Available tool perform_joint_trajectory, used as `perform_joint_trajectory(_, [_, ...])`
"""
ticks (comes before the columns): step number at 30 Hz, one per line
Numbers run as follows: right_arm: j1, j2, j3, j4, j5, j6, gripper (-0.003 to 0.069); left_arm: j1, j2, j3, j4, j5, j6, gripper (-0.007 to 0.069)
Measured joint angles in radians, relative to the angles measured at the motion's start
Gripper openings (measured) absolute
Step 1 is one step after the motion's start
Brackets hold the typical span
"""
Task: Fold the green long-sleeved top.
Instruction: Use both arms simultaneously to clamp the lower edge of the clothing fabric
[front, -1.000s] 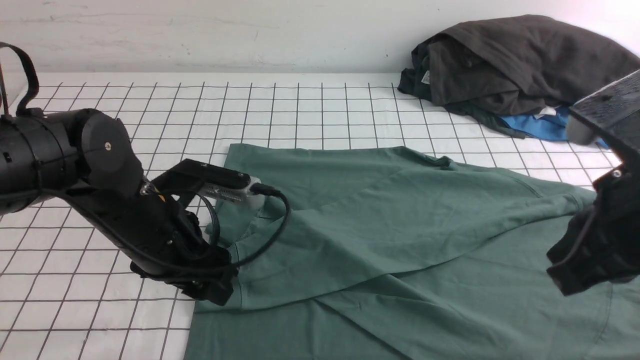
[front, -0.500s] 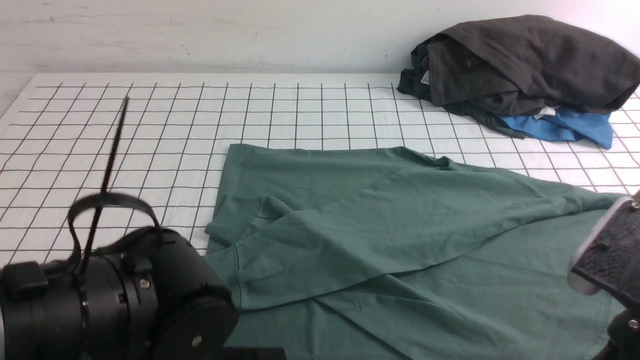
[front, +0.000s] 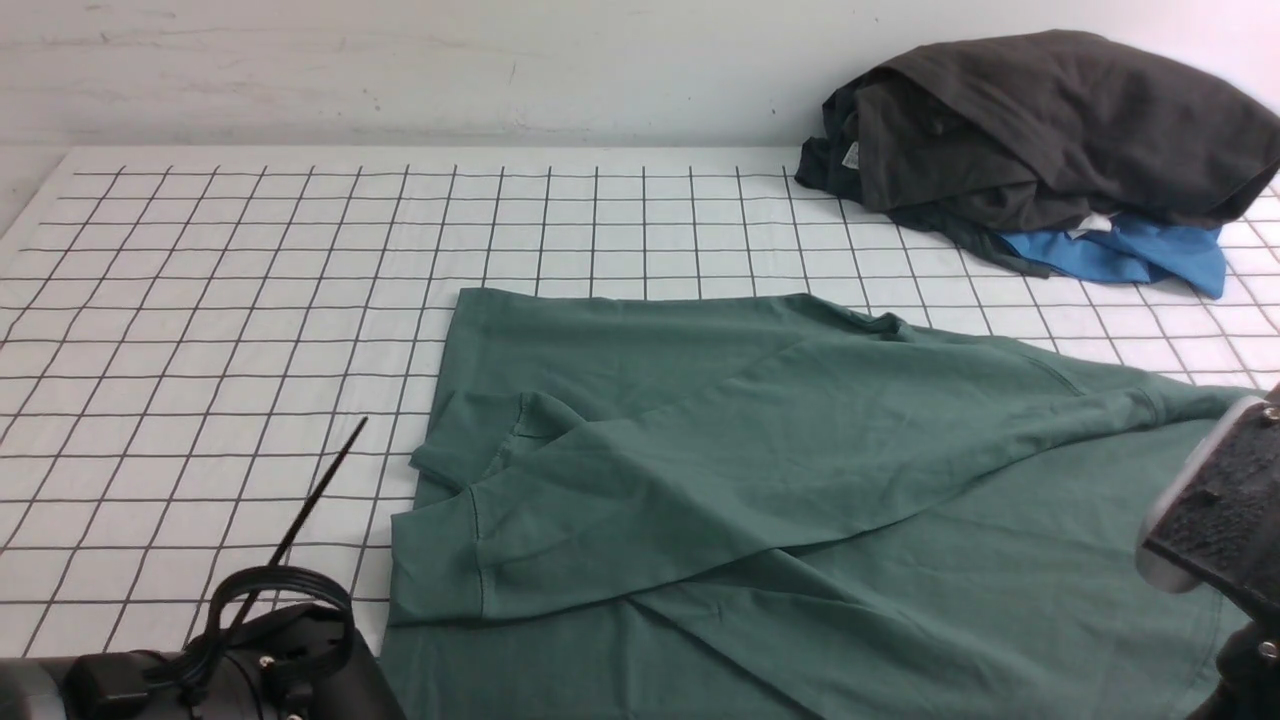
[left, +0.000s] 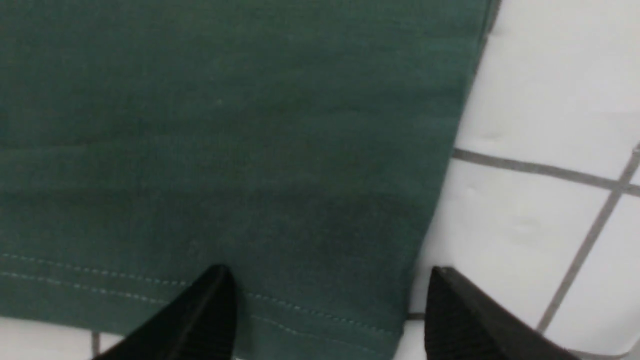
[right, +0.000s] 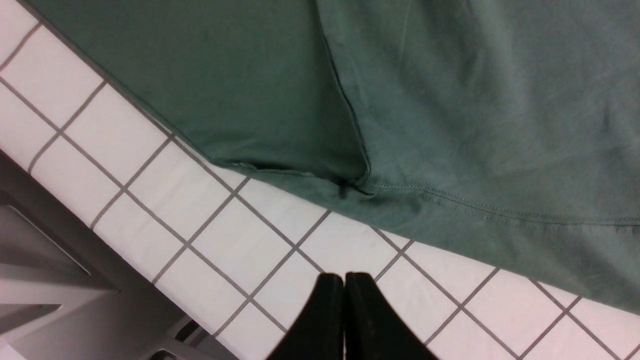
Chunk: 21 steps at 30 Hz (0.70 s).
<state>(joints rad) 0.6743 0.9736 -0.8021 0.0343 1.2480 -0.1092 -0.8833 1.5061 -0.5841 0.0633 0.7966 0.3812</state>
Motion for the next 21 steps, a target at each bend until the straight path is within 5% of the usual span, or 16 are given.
perform_joint_trajectory(13, [0.0,0.0,0.0,0.0,0.0,0.0,0.0,-0.001,0.028,-0.035,0.004,0.046,-0.112,0.0343])
perform_joint_trajectory(21, [0.0,0.0,0.0,0.0,0.0,0.0,0.0,-0.001,0.031,-0.042,0.031,0.043,-0.118,0.0338])
